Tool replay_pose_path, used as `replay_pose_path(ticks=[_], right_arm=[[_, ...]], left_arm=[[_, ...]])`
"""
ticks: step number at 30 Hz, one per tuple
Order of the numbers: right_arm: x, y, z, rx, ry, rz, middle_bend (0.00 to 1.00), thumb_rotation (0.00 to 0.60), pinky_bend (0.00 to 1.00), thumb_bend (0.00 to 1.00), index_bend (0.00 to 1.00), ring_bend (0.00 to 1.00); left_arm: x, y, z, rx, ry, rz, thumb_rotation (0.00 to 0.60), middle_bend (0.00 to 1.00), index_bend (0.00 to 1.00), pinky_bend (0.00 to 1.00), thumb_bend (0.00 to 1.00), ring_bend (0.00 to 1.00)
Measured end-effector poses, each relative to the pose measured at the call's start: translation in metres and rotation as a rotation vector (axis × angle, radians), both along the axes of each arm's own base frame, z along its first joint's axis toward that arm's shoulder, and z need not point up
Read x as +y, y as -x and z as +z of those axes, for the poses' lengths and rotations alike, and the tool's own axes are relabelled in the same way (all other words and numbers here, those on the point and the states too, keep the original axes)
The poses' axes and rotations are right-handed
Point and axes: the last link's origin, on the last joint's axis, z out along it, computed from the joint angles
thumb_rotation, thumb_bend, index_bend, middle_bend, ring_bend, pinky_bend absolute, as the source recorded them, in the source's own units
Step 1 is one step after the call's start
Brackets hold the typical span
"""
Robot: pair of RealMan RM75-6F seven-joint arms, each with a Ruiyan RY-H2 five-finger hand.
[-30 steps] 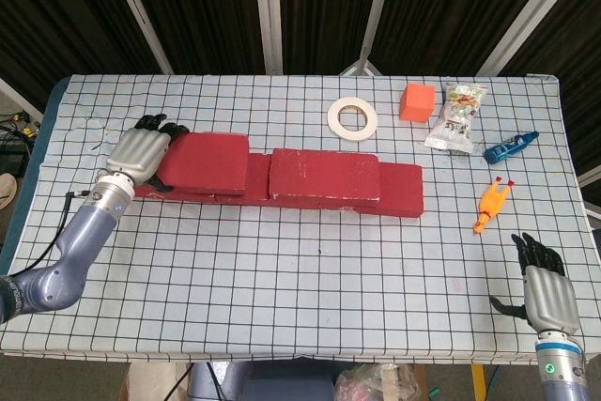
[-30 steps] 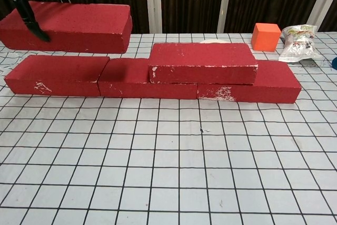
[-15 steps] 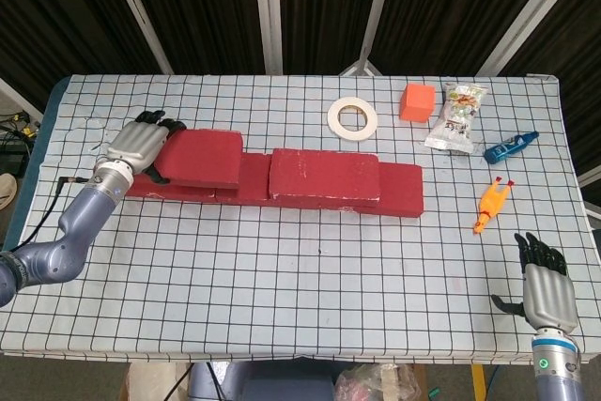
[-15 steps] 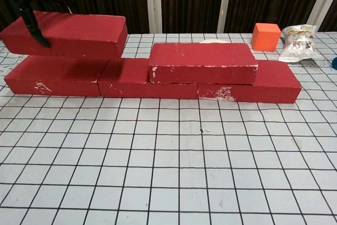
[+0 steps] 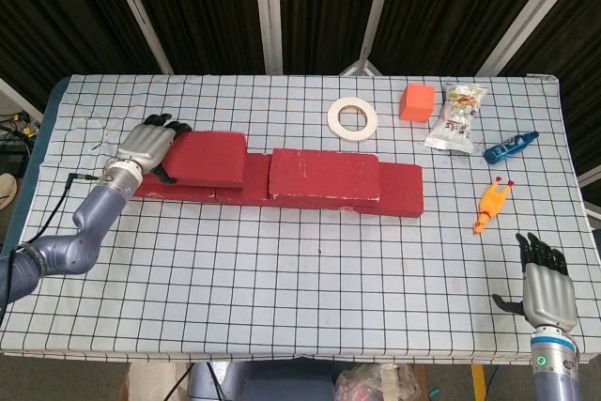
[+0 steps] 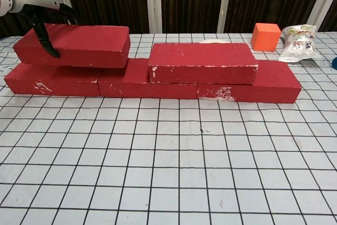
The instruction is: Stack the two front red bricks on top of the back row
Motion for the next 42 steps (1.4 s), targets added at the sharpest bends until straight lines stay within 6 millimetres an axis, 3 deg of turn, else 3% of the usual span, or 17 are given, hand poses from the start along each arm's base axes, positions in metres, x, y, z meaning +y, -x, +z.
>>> replay_pose_path(ticks=[10,42], right_arm=[[-0.001,0.002,0.003,-0.003,0.010,-0.005,0.00,0.600,0.00,0.18,0.03,0.00],[0.002,0.003,0.009,-0.024,0.023,-0.005,0.00,0.600,0.00,0.18,0.03,0.00]], left_arm=[[0.002,-0.004,-0.020,-0.012,0.023,-0.013,0.600,0.16,0.23,0.00,0.00,0.00],[-0.005,-0.028,-0.046,-0.010,0.037,-0.015,0.600,0.15,0.20,0.00,0.00,0.00]])
